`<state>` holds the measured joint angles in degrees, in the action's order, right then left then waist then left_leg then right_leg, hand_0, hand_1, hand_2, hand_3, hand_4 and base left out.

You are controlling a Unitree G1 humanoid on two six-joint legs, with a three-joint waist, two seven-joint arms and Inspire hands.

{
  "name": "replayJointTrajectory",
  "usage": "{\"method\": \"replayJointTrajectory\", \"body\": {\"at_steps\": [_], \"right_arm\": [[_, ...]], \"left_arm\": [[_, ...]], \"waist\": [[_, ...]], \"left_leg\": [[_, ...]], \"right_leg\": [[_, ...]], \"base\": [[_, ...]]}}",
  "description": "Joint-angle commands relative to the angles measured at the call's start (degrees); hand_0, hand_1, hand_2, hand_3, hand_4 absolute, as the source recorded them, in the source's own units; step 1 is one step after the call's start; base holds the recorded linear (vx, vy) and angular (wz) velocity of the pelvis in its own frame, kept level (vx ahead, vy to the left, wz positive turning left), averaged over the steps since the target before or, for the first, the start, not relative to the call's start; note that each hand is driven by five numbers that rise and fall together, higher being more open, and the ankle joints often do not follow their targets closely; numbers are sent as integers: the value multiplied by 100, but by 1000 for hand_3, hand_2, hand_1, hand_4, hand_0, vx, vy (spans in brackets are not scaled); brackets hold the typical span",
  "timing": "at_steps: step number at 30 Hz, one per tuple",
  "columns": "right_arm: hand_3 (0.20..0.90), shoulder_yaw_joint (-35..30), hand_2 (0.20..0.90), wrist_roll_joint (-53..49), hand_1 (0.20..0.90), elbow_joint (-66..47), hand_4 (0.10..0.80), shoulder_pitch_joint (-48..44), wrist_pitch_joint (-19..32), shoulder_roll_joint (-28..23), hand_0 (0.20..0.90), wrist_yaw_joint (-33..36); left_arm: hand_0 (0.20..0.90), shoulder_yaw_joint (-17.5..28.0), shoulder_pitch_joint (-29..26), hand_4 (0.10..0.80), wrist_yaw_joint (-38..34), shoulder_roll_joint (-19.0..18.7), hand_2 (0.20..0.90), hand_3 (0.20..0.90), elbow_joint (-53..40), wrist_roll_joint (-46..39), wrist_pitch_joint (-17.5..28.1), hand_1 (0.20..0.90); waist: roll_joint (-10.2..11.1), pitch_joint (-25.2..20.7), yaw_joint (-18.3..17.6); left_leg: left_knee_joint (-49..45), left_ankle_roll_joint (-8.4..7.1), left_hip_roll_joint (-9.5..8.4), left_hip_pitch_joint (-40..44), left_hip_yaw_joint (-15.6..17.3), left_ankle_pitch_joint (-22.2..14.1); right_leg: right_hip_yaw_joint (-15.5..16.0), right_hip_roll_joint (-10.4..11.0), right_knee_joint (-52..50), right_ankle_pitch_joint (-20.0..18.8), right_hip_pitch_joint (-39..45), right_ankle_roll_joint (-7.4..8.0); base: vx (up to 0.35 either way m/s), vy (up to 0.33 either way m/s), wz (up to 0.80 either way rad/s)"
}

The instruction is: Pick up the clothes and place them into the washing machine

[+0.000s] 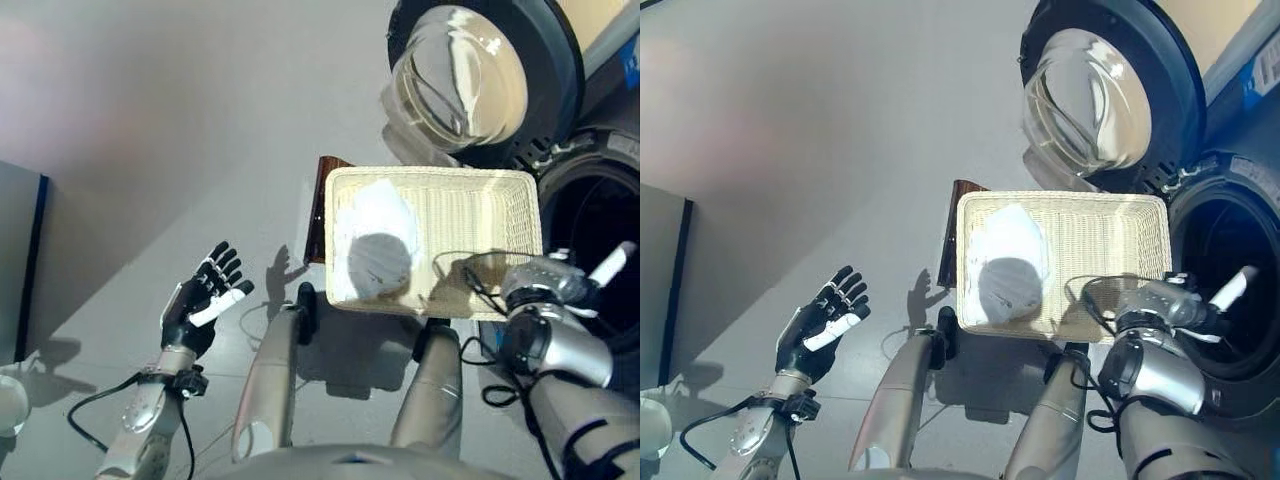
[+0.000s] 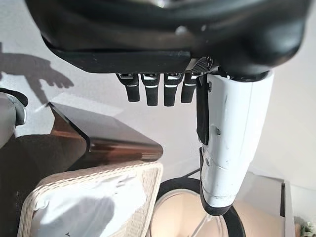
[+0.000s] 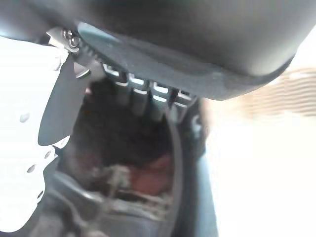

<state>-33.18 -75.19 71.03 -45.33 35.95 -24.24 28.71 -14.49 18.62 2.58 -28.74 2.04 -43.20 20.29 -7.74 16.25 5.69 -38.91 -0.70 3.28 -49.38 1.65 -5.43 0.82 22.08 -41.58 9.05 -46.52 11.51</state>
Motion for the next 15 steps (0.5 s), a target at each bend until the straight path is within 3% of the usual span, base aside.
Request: {"method": "replayJointTrajectory", "body": {"at_steps": [1, 8, 15], "right_arm": [[900, 402, 900, 287, 900, -121, 800, 126, 178, -269, 900, -166], [900, 1046, 900, 977, 900, -177, 800, 496, -300, 315, 900, -400], [900, 1680, 900, 2063, 900, -162, 800, 1235, -705, 691, 900, -403]], "left_arm": [[900, 485, -146, 800, 39, -196, 900, 900, -286, 131, 455, 900], [900, 526, -252, 800, 50, -137, 900, 900, -39, 309, 461, 900], [900, 651, -253, 800, 20, 95, 900, 900, 449, 533, 488, 900]], "waist": [[28, -89, 136], [306, -103, 125], [585, -171, 48]], "left_leg": [[351, -437, 161, 164, -156, -103], [826, -381, 157, 636, -131, 20], [1683, -417, 266, 1540, -97, 298]], "right_leg": [[-62, 102, 570, -350, 379, -19], [154, 76, 1348, -702, 986, 52], [470, -15, 2380, -1112, 1932, 108]], "base": [[42, 24, 0], [49, -4, -5], [83, -55, -9]]}}
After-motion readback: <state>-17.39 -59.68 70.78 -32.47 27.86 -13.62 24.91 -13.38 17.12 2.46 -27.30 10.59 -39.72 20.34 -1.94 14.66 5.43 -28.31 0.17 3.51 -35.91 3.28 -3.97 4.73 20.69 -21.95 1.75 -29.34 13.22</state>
